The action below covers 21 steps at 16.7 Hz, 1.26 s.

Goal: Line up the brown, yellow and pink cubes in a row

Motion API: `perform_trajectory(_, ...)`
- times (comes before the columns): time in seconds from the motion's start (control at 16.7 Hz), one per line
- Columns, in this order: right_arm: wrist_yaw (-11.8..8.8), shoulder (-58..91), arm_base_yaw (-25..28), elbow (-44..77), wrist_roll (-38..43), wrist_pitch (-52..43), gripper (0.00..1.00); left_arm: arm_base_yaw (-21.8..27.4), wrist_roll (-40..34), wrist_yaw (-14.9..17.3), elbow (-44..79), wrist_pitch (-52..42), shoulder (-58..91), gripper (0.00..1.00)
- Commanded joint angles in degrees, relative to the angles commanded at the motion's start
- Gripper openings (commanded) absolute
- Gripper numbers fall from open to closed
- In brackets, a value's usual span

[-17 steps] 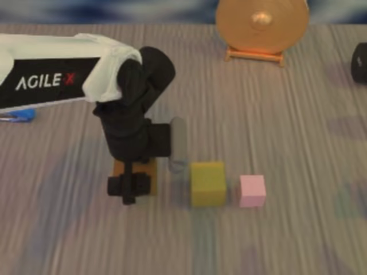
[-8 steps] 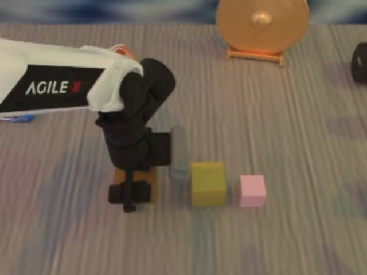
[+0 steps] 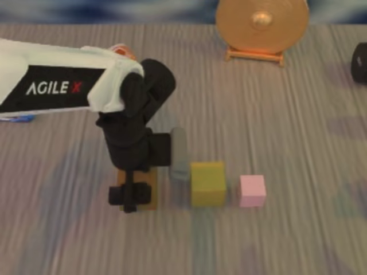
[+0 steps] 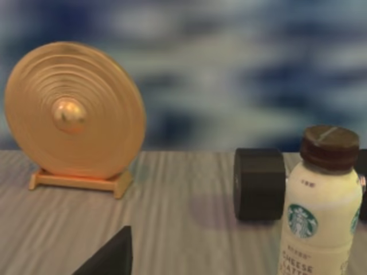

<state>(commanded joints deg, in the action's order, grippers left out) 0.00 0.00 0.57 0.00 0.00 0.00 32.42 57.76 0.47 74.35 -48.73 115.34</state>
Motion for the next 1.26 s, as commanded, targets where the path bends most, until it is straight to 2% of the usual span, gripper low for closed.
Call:
perform_trajectory(0.12, 0.0, 0.0, 0.0, 0.0, 0.0, 0.0, 1.0, 0.0, 0.0, 0.0, 0.0, 0.0, 0.0, 0.98)
perform_trajectory(0.18, 0.0, 0.0, 0.0, 0.0, 0.0, 0.0, 1.0, 0.0, 0.0, 0.0, 0.0, 0.0, 0.0, 1.0)
perform_trajectory(0.78, 0.0, 0.0, 0.0, 0.0, 0.0, 0.0, 1.0, -0.19, 0.06, -0.01, 0.88, -1.0, -0.3, 1.0)
perform_trajectory(1.08, 0.0, 0.0, 0.0, 0.0, 0.0, 0.0, 1.0, -0.85, 0.12, 0.0, 7.3, -11.76, -3.72, 1.0)
perform_trajectory(1.26, 0.0, 0.0, 0.0, 0.0, 0.0, 0.0, 1.0, -1.24, -0.1, -0.03, 9.39, -14.65, -5.31, 1.0)
